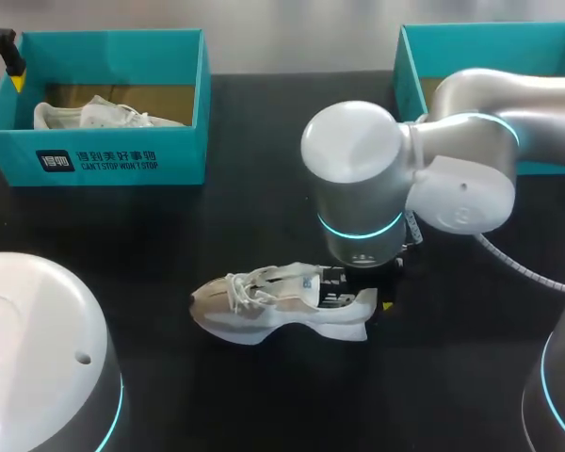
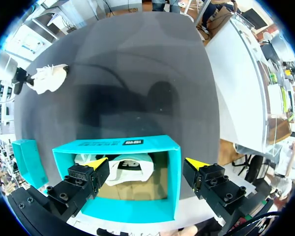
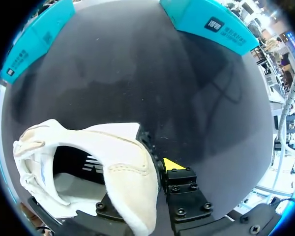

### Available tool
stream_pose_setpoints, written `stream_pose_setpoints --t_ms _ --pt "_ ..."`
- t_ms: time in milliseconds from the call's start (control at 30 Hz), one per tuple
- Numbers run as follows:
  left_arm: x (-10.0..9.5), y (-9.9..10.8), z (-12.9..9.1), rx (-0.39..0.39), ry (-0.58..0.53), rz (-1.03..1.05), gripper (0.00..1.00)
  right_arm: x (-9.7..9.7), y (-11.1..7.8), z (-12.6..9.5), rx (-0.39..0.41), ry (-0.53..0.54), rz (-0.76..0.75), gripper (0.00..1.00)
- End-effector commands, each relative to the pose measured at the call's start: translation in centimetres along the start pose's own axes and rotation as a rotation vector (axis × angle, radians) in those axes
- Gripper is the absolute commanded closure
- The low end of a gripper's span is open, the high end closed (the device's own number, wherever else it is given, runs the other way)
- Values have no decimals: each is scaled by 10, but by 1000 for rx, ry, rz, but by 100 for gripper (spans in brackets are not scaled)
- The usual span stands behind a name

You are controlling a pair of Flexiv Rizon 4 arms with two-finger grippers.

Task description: Take the shoe out of the shoebox, open the shoe tongue, remove and reinsert the insole, then place the shoe into the shoebox

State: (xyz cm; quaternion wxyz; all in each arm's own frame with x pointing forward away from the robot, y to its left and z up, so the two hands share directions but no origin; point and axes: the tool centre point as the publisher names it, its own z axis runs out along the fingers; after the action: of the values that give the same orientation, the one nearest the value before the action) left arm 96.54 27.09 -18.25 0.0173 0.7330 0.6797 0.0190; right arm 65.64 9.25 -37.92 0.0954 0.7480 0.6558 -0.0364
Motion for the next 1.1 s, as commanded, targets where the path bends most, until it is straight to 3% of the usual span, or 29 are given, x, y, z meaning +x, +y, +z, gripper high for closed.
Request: stream_pose_setpoints --t_ms 33,233,267,400,433,467,500,700,933,1100 --pt "0 0 0 0 2 1 0 11 -2 10 4 -4 5 100" --pt "0 0 0 0 2 1 0 11 -1 13 15 1 -16 97" --pt "0 0 0 0 2 1 0 11 -1 13 16 2 -23 82" --pt "0 0 0 0 2 1 0 11 -1 11 14 4 -30 55" --pt "0 0 0 0 2 1 0 10 -1 10 14 5 -31 42" --pt "0 0 0 0 2 1 0 10 -1 10 13 5 -31 16" --pt "0 0 0 0 2 1 0 10 0 9 13 6 -32 1" --pt "0 0 0 0 2 1 0 2 1 -7 47 50 7 0" --pt "0 0 0 0 2 1 0 -7 6 -40 42 88 25 0" --pt "0 0 0 0 2 1 0 -15 6 -65 5 206 -24 0"
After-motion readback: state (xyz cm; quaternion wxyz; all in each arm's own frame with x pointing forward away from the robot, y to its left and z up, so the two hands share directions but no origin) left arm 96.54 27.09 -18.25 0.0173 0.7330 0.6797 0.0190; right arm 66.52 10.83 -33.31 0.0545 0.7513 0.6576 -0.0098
